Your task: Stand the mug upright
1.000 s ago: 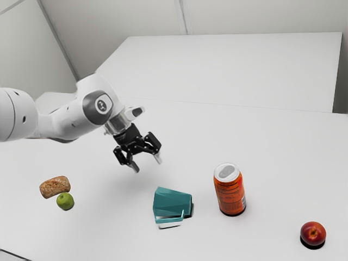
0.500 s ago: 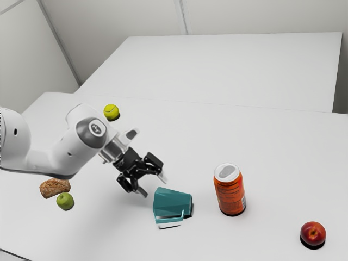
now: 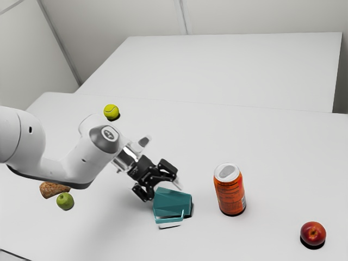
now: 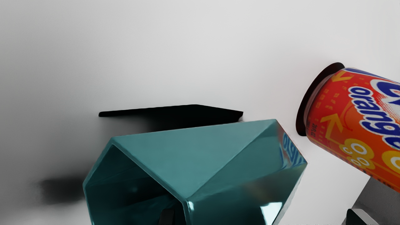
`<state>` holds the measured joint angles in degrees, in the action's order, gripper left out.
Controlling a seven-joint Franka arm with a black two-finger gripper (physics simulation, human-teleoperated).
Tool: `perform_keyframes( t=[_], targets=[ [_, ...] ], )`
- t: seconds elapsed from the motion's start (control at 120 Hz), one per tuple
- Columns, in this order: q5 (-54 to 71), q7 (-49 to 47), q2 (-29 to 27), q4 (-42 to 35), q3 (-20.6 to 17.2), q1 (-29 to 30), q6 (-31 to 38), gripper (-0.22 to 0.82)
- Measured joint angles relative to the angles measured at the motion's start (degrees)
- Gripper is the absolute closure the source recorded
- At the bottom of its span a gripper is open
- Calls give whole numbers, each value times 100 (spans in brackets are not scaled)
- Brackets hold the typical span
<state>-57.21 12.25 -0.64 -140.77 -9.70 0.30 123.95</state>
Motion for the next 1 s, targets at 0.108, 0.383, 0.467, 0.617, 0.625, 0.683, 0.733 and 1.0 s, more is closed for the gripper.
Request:
perform_keyframes(
  t=[0.108,0.383,0.467,0.617,0.625,0.683,0.733,1.0],
  targets=[
    [-7,13,-12,68,-33,-77,-3,18],
    [82,-87,-62,111,-47,-175,-21,53],
    [162,-128,-119,137,-88,-93,-22,58],
    [328,-263,-242,169,-154,119,-26,67],
    [334,-273,-243,169,-159,128,-26,67],
    [398,-343,-248,172,-177,145,-24,69],
    [481,-410,-250,187,-183,126,-21,71],
    [1392,-875,-469,421,-343,102,-16,76]
  ],
)
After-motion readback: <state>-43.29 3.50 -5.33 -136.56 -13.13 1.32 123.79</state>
